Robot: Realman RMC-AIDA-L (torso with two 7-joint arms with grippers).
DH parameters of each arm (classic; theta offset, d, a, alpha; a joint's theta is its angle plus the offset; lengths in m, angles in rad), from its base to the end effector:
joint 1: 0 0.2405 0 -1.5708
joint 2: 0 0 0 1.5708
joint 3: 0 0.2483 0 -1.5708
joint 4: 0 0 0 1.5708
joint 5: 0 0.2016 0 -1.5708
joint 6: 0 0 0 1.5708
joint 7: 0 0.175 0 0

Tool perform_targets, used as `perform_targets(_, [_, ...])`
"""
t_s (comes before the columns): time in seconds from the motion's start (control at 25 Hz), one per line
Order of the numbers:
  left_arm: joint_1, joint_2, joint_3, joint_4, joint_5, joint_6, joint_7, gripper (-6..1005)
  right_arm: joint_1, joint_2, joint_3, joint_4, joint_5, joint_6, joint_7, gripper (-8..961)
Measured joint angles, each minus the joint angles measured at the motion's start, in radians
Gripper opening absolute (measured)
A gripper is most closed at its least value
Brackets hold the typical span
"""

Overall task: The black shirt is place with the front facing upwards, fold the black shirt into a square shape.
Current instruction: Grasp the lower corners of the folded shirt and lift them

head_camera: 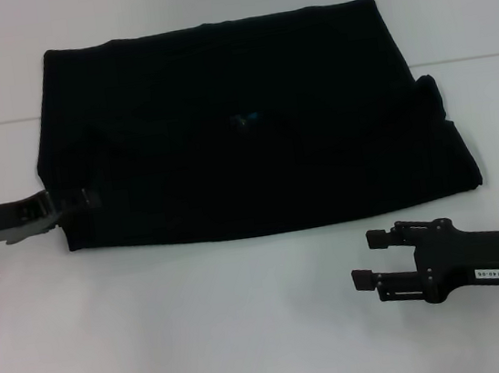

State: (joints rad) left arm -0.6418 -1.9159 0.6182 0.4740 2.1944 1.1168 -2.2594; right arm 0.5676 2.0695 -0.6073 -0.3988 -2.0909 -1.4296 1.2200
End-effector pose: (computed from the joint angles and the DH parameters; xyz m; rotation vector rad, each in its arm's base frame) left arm -0.3174 0.3999 0.0237 -1.9692 -1.7048 -0.5012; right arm 0.2622 0.3194 -0.0632 -2.7258 0.7045 0.6382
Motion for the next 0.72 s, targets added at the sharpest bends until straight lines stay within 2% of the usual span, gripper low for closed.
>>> perform_targets(0.24, [0.002, -0.004, 0.000, 0.000, 0.002, 0.040, 0.033, 683, 0.000, 0.001, 0.000, 0.000, 0.001, 0.006, 0.001, 775])
perform_targets(0.36, [0.002, -0.013, 0.000, 0.005, 0.004, 0.050, 0.062, 690, 0.000, 0.001, 0.000, 0.003, 0.001, 0.007, 0.002, 775])
perform_targets(0.72, [0.012, -0.025, 0.000, 0.012, 0.005, 0.005, 0.106, 687, 0.000, 0.001, 0.002, 0.008, 0.000, 0.008, 0.005, 775])
